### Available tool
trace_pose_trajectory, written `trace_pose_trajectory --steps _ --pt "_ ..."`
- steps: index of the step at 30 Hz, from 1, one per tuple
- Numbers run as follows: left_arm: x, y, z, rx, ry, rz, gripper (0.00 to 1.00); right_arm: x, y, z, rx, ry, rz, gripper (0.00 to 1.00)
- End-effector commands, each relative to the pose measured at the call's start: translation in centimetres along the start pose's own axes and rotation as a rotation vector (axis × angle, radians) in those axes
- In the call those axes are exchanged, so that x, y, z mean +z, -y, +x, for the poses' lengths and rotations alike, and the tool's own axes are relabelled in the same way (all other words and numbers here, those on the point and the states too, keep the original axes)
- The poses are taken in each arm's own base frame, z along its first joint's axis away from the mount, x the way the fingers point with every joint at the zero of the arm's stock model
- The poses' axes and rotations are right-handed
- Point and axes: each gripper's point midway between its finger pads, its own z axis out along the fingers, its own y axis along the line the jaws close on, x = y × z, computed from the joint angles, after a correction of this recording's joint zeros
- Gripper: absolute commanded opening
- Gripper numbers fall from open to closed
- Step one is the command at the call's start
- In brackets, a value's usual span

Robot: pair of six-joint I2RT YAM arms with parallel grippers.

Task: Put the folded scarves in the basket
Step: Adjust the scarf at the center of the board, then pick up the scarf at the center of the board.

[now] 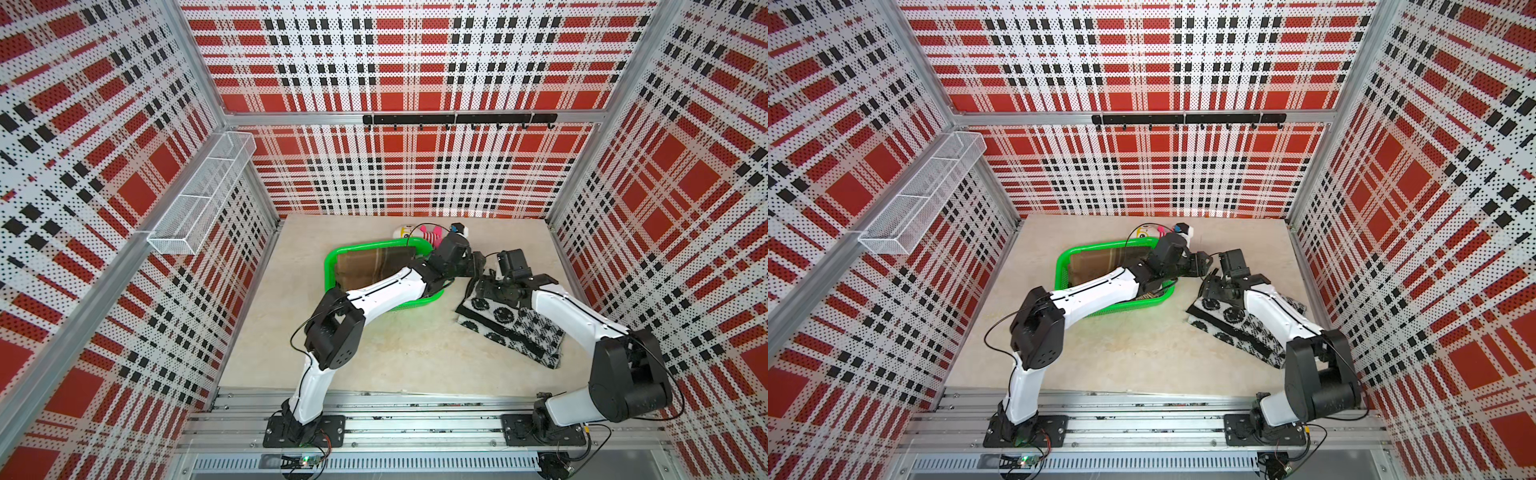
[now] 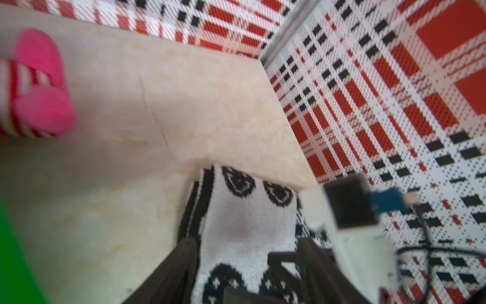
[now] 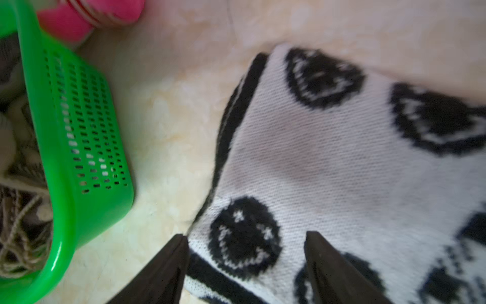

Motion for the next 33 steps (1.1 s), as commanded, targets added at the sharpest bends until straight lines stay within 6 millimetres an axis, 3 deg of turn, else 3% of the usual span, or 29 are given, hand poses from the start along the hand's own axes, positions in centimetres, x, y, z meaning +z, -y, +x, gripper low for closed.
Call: trace_pose_trajectory --steps 1,6,11,16,29,33 --pt "2.4 -0.5 2.7 0.038 -0.095 -0.018 0.69 -2.1 5.6 -0.8 0.2 0.074 0.113 0.79" --pt "5.8 -2.2 4.4 0.067 -0.183 -0.048 0.81 -4.9 11.4 -0.3 0.383 0.165 0.202 0.81" --pt "7.8 -5.1 5.7 0.098 -0.272 -0.081 0.85 -6.7 13.6 0.2 0.444 0.211 0.252 0.84" --pt "8.4 -6.9 6.9 0.094 -0.349 -0.058 0.87 -8.0 14.3 0.1 0.453 0.245 0.279 0.85" --pt "9.6 -5.9 13.4 0.137 -0.5 -0.011 0.85 -8.5 14.5 0.0 0.455 0.267 0.288 0.85" --pt "9.8 -5.8 14.8 0.132 -0.523 -0.012 0.76 -8.4 14.5 0.3 0.458 0.266 0.285 0.85"
